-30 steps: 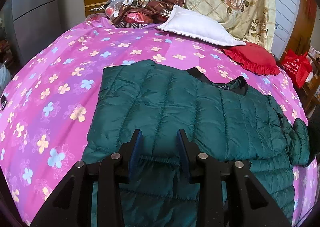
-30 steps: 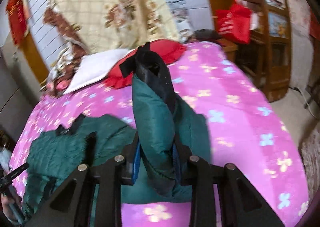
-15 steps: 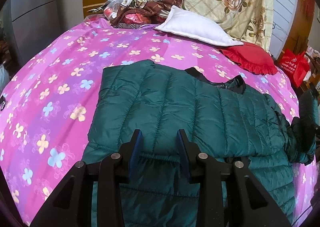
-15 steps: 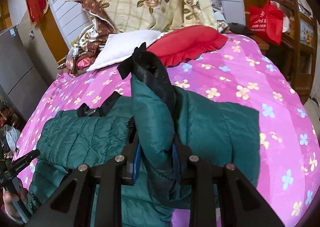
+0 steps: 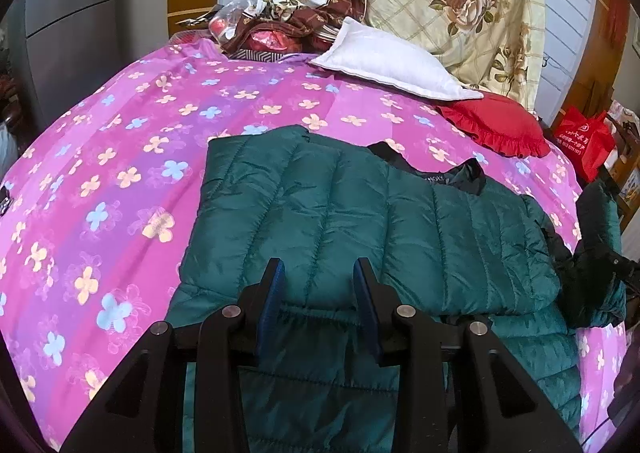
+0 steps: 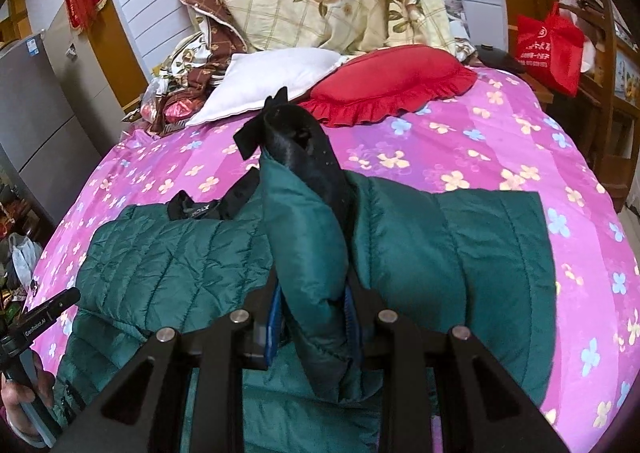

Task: Fold large clothes
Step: 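Grasp the other sleeve cuff with the right gripper and lift it, then carry the sleeve across the jacket body with the right gripper and release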

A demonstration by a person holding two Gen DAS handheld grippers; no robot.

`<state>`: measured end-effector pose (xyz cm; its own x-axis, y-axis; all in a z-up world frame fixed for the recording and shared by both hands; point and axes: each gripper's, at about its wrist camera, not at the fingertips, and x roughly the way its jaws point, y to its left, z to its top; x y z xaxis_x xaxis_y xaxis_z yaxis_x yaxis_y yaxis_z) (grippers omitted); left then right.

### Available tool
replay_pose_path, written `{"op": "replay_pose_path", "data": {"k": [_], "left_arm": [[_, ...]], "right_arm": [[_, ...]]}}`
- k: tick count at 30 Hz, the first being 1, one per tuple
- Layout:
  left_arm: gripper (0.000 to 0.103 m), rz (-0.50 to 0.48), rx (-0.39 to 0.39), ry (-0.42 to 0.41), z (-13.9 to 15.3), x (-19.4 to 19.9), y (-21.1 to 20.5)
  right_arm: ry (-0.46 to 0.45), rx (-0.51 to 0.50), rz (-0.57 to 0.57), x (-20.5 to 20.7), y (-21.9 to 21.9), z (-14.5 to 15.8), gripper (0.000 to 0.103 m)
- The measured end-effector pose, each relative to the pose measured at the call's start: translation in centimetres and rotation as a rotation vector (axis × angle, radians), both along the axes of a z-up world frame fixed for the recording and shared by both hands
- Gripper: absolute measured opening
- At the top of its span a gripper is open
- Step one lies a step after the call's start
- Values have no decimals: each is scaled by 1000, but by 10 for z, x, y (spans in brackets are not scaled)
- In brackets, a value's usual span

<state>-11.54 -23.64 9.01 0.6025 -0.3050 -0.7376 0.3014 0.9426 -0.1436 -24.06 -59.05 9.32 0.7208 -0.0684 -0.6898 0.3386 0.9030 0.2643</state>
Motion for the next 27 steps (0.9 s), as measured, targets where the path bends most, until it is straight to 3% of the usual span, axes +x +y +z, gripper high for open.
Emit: {"op": "replay_pose_path", "data": {"k": [27], "left_arm": [[17, 30, -47, 10, 5, 10, 32]], "right_arm": [[45, 125, 228, 90, 105, -12, 27]]}}
